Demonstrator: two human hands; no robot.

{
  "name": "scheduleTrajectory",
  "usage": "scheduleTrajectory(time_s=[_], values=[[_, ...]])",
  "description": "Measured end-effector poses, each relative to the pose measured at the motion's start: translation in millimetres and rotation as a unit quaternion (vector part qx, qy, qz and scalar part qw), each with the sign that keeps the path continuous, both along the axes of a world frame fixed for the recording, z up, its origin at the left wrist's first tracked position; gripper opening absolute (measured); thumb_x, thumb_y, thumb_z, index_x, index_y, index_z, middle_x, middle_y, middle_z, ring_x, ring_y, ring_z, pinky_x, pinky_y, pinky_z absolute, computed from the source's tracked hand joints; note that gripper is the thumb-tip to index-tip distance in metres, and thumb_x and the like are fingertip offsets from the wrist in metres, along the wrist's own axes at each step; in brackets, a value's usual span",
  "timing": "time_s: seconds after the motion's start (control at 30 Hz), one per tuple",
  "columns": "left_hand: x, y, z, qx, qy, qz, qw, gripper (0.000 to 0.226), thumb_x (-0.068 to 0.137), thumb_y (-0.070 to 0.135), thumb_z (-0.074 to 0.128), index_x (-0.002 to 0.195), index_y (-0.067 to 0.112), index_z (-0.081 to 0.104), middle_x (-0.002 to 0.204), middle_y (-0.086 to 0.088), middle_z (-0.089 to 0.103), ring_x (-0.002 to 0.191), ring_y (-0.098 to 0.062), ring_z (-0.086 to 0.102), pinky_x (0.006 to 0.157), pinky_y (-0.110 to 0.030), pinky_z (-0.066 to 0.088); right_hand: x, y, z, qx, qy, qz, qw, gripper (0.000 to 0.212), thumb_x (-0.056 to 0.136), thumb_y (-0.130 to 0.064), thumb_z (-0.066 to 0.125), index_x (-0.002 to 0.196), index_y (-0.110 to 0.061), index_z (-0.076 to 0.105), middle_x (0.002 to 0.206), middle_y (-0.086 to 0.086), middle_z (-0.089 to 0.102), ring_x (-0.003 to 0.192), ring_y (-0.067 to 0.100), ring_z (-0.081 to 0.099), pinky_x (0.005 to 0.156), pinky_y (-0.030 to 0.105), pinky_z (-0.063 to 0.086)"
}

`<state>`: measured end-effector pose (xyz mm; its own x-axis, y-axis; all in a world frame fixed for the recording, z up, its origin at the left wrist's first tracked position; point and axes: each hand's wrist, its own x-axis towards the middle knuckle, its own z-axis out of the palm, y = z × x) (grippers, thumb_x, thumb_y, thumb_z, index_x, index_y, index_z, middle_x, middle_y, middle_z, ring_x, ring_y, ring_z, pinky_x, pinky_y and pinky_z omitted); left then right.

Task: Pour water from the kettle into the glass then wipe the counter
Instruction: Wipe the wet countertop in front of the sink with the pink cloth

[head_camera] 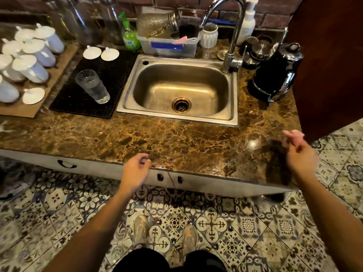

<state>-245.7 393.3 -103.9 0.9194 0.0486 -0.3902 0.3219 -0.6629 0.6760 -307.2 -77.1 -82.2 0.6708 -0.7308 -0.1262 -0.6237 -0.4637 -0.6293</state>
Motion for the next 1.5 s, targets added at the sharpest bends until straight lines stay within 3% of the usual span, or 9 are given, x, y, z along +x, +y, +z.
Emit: scheduleTrajectory(time_s=[0.13, 0.33, 0.7, 0.93, 1.13, 1.23, 1.3, 1.4, 1.5], values=[[29.4, 70.8, -7.6, 0.156, -0.062, -0.073, 0.983, 0.036, 0.099, 0.012, 0.059, 0.134, 0.008, 0.063, 0.133, -0.016, 0.064, 0.123, -0.034, 0.060, 0.108, -0.046, 0.047, 10.6, 32.1, -24.8, 0.007, 0.122, 0.020, 0.992, 0.032, 0.106, -0.023, 0.050, 0.127, -0.006, 0.065, 0.115, 0.028, 0.070, 0.104, 0.045, 0.067, 0.095, 0.052, 0.054], [62.8, 163.8, -17.2, 0.251, -0.002, -0.173, 0.952, 0.068, 0.088, 0.009, 0.062, 0.154, 0.010, 0.043, 0.162, -0.016, 0.039, 0.148, -0.035, 0.036, 0.121, -0.046, 0.033, 15.9, 175.7, -51.5, -0.070, 0.102, 0.007, 0.992, 0.024, 0.098, -0.008, 0.052, 0.115, 0.007, 0.060, 0.115, 0.030, 0.061, 0.106, 0.044, 0.057, 0.091, 0.049, 0.048], [86.6, 261.4, 0.1, 0.184, -0.047, -0.265, 0.945, 0.073, 0.087, 0.004, 0.060, 0.155, 0.021, 0.043, 0.146, -0.008, 0.059, 0.129, -0.031, 0.056, 0.105, -0.042, 0.048, 87.0, 469.2, -35.6, -0.164, 0.248, 0.140, 0.944, 0.039, 0.102, -0.022, 0.036, 0.133, 0.001, 0.046, 0.131, 0.023, 0.054, 0.120, 0.037, 0.051, 0.104, 0.046, 0.036], [88.0, 323.1, 2.3, 0.168, -0.026, -0.208, 0.963, 0.058, 0.092, 0.010, 0.053, 0.147, 0.027, 0.052, 0.128, -0.007, 0.069, 0.112, -0.030, 0.066, 0.091, -0.042, 0.056, 119.1, 623.9, -39.4, -0.126, 0.192, 0.302, 0.925, 0.048, 0.104, -0.018, 0.040, 0.148, 0.001, 0.038, 0.150, 0.020, 0.041, 0.140, 0.037, 0.033, 0.121, 0.047, 0.019], [91.0, 348.5, -11.1, 0.123, -0.018, -0.150, 0.981, 0.042, 0.095, 0.007, 0.051, 0.135, 0.015, 0.062, 0.125, -0.013, 0.070, 0.111, -0.032, 0.066, 0.091, -0.041, 0.052, 119.1, 676.4, -33.1, 0.089, 0.146, 0.385, 0.907, 0.050, 0.106, -0.013, 0.039, 0.156, -0.009, 0.038, 0.167, 0.016, 0.027, 0.155, 0.031, 0.019, 0.126, 0.040, 0.018], [92.8, 344.9, -9.6, 0.084, -0.014, -0.109, 0.990, 0.039, 0.103, 0.013, 0.050, 0.140, 0.016, 0.059, 0.129, -0.013, 0.070, 0.114, -0.030, 0.064, 0.091, -0.035, 0.047, 118.0, 671.9, -21.9, 0.272, 0.137, 0.272, 0.913, 0.037, 0.105, -0.016, 0.043, 0.137, -0.011, 0.063, 0.128, 0.016, 0.066, 0.109, 0.027, 0.060, 0.096, 0.040, 0.051], [98.4, 333.3, -3.8, 0.036, -0.009, -0.084, 0.996, 0.035, 0.106, 0.020, 0.049, 0.138, 0.012, 0.062, 0.131, -0.015, 0.069, 0.119, -0.032, 0.063, 0.096, -0.035, 0.046, 120.1, 658.6, -9.3, 0.441, 0.095, 0.164, 0.877, 0.032, 0.105, -0.012, 0.046, 0.127, -0.006, 0.068, 0.110, 0.012, 0.070, 0.089, 0.023, 0.063, 0.078, 0.038, 0.052], [104.3, 300.5, 14.4, -0.122, 0.055, -0.012, 0.991, 0.034, 0.107, 0.033, 0.047, 0.122, 0.014, 0.071, 0.118, -0.010, 0.074, 0.115, -0.030, 0.066, 0.095, -0.039, 0.051, 120.5, 624.7, 11.1, 0.600, 0.024, 0.021, 0.799, 0.029, 0.106, -0.007, 0.048, 0.129, 0.000, 0.064, 0.128, 0.022, 0.069, 0.121, 0.036, 0.064, 0.103, 0.047, 0.050], [103.4, 261.1, 35.1, -0.300, 0.167, 0.031, 0.939, 0.047, 0.101, 0.058, 0.048, 0.113, 0.022, 0.075, 0.097, 0.002, 0.080, 0.094, -0.021, 0.072, 0.084, -0.037, 0.055, 116.1, 586.1, 35.3, 0.683, -0.100, 0.037, 0.723, 0.036, 0.108, -0.011, 0.045, 0.139, 0.002, 0.058, 0.136, 0.030, 0.062, 0.129, 0.044, 0.057, 0.109, 0.060, 0.040]])
